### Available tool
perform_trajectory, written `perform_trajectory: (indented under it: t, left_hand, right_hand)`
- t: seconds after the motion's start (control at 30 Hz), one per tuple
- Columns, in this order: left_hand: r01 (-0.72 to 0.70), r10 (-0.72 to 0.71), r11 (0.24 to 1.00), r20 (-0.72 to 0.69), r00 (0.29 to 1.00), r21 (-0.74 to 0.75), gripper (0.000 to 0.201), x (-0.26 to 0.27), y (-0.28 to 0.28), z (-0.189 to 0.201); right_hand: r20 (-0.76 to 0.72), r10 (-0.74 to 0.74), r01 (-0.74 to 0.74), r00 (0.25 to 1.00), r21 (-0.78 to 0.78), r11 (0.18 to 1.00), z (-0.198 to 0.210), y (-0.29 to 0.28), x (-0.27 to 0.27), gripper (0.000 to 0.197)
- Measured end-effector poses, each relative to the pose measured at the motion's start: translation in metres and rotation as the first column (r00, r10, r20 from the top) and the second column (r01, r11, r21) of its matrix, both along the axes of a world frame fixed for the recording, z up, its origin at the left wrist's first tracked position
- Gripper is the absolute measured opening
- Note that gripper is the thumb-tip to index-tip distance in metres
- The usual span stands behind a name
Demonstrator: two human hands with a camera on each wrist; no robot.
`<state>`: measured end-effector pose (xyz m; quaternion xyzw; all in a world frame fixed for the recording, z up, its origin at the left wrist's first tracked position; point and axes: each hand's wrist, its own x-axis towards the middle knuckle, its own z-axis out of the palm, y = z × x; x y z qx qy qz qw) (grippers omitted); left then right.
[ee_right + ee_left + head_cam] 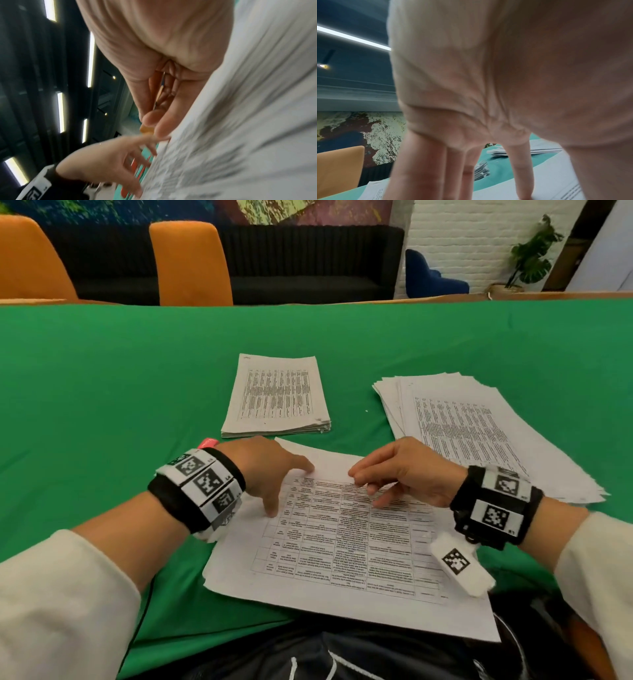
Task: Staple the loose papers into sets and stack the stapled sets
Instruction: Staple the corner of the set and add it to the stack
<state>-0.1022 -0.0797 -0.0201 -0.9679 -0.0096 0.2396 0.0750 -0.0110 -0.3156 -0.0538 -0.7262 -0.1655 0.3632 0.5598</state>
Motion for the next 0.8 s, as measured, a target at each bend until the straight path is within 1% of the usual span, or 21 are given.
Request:
perform_trajectory:
  t: [0.13, 0.23, 0.27, 0.33, 0.37, 0.47, 0.57, 0.63, 0.67, 0.7, 0.73, 0.77, 0.8]
  left_hand:
    - [-0.007, 0.007, 1.0, -0.01, 1.0, -0.001, 0.101, 0.003, 0.003, -0.003]
    - [-0.022, 0.022, 1.0, -0.007, 1.0, -0.01, 0.104, 0.007, 0.008, -0.009]
    - [-0.026, 0.026, 1.0, -0.004, 1.0, -0.012, 0.105, 0.008, 0.009, -0.011]
    - [-0.036, 0.036, 0.999, -0.012, 0.999, -0.03, 0.106, 0.01, 0.011, -0.013]
    - [-0.036, 0.035, 0.999, -0.015, 0.999, -0.038, 0.106, 0.01, 0.011, -0.013]
    - [-0.027, 0.026, 0.998, -0.02, 0.999, -0.053, 0.107, 0.011, 0.013, -0.016]
    - [-0.017, 0.016, 0.999, -0.026, 1.0, -0.05, 0.107, 0.014, 0.014, -0.017]
    - [-0.014, 0.012, 0.999, -0.029, 1.0, -0.045, 0.107, 0.017, 0.016, -0.02]
    - [-0.013, 0.011, 0.999, -0.029, 1.0, -0.052, 0.107, 0.018, 0.018, -0.022]
    - [-0.01, 0.008, 0.999, -0.025, 1.0, -0.054, 0.108, 0.019, 0.019, -0.024]
    - [-0.009, 0.007, 0.997, -0.018, 1.0, -0.07, 0.108, 0.022, 0.023, -0.028]
    - [0.004, -0.004, 0.998, -0.003, 1.0, -0.07, 0.108, 0.024, 0.025, -0.031]
    - [0.031, -0.031, 0.998, 0.015, 0.999, -0.054, 0.107, 0.027, 0.028, -0.035]
  right_hand:
    - [0.093, -0.101, 0.103, 0.991, -0.017, 0.995, 0.016, -0.076, 0.004, 0.014]
    - [0.112, -0.162, 0.168, 0.98, -0.051, 0.984, 0.017, -0.137, 0.001, 0.023]
    - [0.113, -0.172, 0.18, 0.979, -0.062, 0.982, 0.017, -0.157, -0.001, 0.029]
    - [0.117, -0.172, 0.182, 0.978, -0.085, 0.98, 0.013, -0.194, -0.007, 0.052]
    - [0.106, -0.172, 0.183, 0.979, -0.107, 0.977, 0.01, -0.209, -0.011, 0.056]
    - [0.012, -0.164, 0.163, 0.986, -0.201, 0.966, -0.003, -0.244, -0.02, 0.032]
    - [-0.014, -0.044, 0.037, 0.999, -0.323, 0.946, -0.02, -0.265, -0.019, 0.022]
    - [-0.061, 0.084, -0.101, 0.995, -0.362, 0.927, -0.027, -0.275, -0.015, 0.02]
    - [-0.116, 0.189, -0.22, 0.975, -0.398, 0.891, -0.03, -0.276, -0.014, 0.019]
    - [-0.185, 0.285, -0.339, 0.94, -0.437, 0.833, -0.035, -0.276, -0.014, 0.017]
    - [-0.245, 0.344, -0.421, 0.907, -0.472, 0.775, -0.042, -0.275, -0.015, 0.017]
    - [-0.28, 0.362, -0.457, 0.889, -0.5, 0.736, -0.052, -0.274, -0.016, 0.019]
    - [-0.298, 0.353, -0.461, 0.887, -0.523, 0.717, -0.064, -0.274, -0.016, 0.021]
